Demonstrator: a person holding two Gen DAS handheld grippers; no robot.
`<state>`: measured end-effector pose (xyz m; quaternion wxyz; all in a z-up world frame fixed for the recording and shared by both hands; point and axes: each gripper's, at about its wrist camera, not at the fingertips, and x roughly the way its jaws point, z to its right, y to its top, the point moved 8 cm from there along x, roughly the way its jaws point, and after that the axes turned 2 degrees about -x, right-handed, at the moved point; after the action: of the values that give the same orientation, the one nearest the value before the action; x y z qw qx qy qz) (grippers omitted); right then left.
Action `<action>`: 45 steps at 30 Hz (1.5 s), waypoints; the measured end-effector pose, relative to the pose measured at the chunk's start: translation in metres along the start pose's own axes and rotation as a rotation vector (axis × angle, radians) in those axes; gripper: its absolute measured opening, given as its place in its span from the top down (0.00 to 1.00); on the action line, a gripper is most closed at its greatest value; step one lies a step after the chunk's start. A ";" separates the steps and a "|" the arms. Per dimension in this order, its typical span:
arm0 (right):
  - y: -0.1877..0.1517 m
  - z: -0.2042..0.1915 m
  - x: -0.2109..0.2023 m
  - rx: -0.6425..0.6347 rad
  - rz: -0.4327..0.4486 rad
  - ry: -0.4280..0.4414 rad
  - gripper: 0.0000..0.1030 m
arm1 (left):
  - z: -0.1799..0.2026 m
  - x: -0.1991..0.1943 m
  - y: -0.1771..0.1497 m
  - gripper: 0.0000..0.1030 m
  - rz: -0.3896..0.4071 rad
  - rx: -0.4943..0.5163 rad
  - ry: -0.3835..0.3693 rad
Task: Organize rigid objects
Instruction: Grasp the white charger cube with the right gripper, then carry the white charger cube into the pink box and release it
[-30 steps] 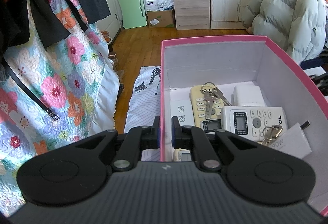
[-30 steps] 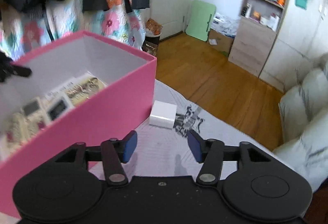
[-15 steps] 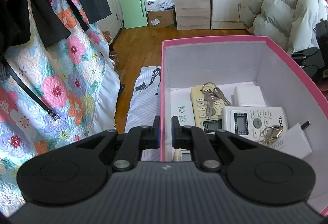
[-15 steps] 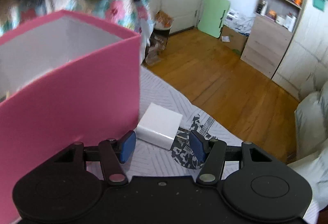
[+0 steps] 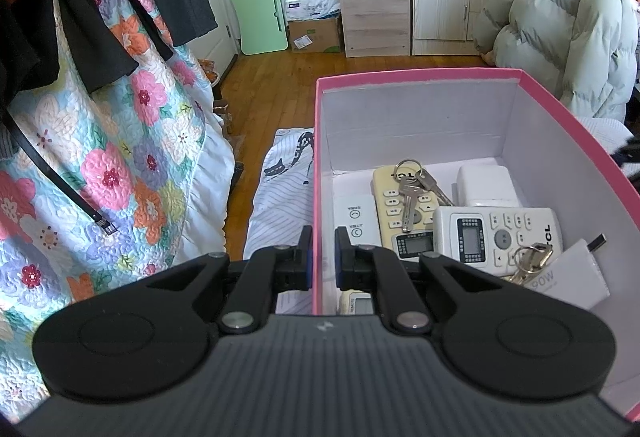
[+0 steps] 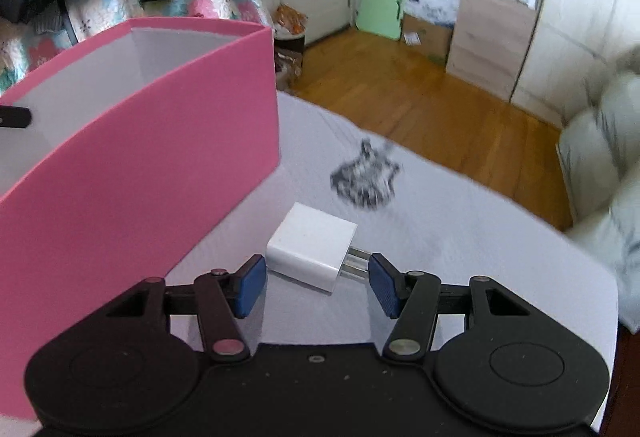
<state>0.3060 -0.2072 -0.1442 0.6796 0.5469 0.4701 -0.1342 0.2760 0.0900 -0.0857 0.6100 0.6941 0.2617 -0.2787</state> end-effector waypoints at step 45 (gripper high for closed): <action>0.066 -0.081 -0.124 -0.051 0.305 0.063 0.55 | -0.002 0.002 0.002 0.93 0.003 -0.036 -0.006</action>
<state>0.2474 -0.1535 -0.0032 0.6908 0.5984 0.4058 -0.0003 0.2792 0.0918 -0.0852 0.6236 0.6825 0.2636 -0.2752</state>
